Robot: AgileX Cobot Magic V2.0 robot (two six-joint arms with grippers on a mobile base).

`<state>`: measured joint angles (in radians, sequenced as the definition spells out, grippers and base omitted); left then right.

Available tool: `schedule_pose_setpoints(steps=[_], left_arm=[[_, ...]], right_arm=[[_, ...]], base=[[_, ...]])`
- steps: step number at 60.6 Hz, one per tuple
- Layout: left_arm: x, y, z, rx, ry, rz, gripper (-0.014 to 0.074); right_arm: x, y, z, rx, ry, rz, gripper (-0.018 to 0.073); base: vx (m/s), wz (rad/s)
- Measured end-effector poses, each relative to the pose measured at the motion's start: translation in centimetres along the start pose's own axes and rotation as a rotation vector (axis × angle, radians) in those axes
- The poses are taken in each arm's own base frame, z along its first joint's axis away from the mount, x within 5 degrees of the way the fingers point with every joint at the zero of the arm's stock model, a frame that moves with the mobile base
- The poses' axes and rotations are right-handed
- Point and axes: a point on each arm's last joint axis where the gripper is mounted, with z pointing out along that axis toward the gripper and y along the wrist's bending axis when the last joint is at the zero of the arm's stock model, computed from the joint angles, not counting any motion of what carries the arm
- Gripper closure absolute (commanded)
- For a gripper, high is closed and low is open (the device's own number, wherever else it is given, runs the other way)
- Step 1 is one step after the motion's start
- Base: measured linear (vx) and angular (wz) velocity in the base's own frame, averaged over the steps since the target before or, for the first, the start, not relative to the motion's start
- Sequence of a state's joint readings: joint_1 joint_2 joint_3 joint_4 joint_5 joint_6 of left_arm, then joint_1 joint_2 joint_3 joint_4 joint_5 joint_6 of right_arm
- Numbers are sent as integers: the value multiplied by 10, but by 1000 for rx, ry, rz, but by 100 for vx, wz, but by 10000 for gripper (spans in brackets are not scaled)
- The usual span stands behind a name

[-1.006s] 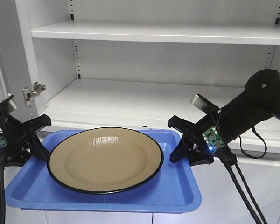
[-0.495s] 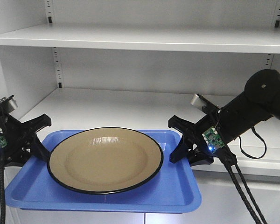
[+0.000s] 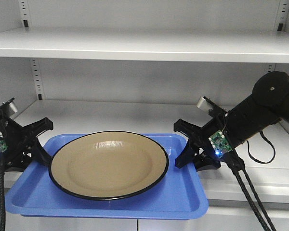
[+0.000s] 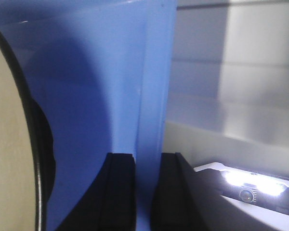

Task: Place disk in tray to left cabinet
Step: 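Hold the tray in front of the lower cabinet shelf with both grippers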

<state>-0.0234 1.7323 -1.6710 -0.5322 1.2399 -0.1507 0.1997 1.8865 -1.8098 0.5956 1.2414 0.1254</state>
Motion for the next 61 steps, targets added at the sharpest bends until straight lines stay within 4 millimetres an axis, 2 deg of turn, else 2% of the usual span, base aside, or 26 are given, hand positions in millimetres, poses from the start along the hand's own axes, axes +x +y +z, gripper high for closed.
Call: schedule_pose_setpoints(steps=[61], left_arm=[[0, 0, 0, 0, 0, 0, 596]], right_arm=[[0, 0, 0, 0, 0, 0, 560]], base=[[9, -11]])
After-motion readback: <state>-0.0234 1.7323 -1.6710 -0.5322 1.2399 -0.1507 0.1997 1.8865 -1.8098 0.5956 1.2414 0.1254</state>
